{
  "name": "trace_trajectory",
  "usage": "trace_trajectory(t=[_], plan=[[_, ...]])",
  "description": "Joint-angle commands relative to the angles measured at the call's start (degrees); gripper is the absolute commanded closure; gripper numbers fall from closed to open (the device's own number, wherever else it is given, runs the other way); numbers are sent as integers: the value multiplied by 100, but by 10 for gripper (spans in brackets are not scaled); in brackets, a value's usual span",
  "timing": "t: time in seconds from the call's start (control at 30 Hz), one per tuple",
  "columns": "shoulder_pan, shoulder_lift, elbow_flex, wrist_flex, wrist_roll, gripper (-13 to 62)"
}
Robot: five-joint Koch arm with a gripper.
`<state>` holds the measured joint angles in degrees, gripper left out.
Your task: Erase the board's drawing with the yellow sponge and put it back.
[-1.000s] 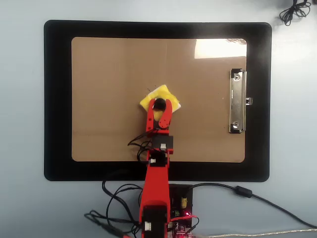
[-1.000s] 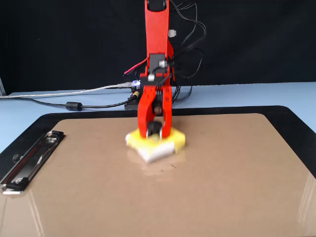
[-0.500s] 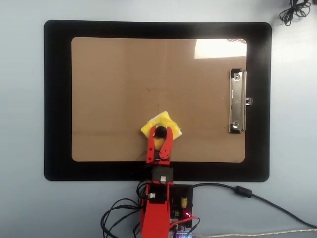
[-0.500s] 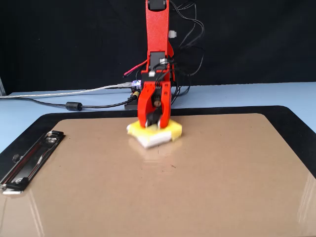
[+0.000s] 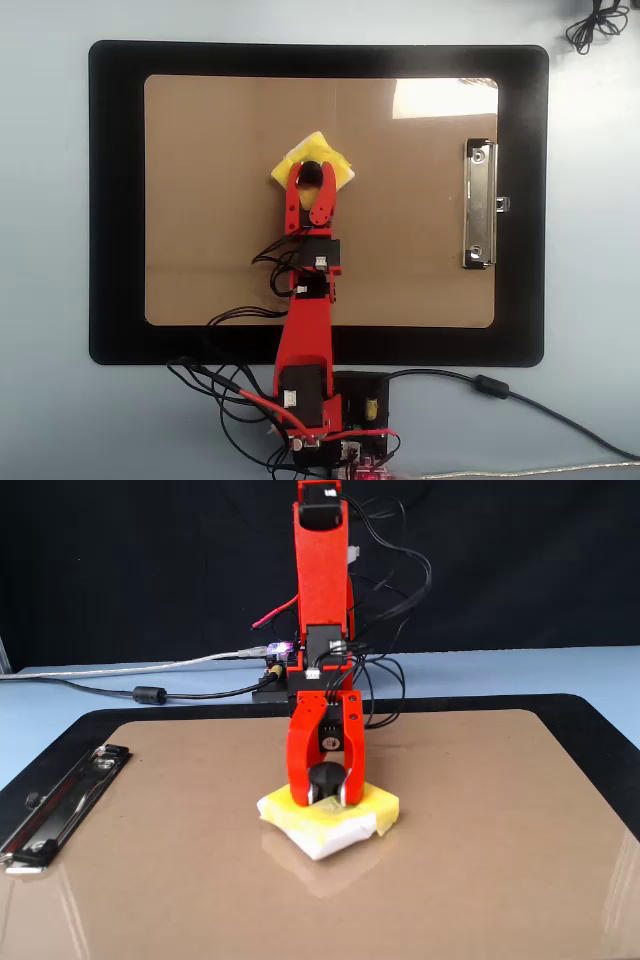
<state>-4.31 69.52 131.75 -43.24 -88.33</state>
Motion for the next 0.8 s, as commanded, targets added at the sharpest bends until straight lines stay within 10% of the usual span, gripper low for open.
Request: trace_trajectory(t=[0.0,0.23,0.6,0.77], plan=[[-18,536,624,-123,-79,577],[-97,2971,3067,-123,-79,577],[-633,-817,-1028,-114,-114,577],[-624,853,-114,343,-105,577]])
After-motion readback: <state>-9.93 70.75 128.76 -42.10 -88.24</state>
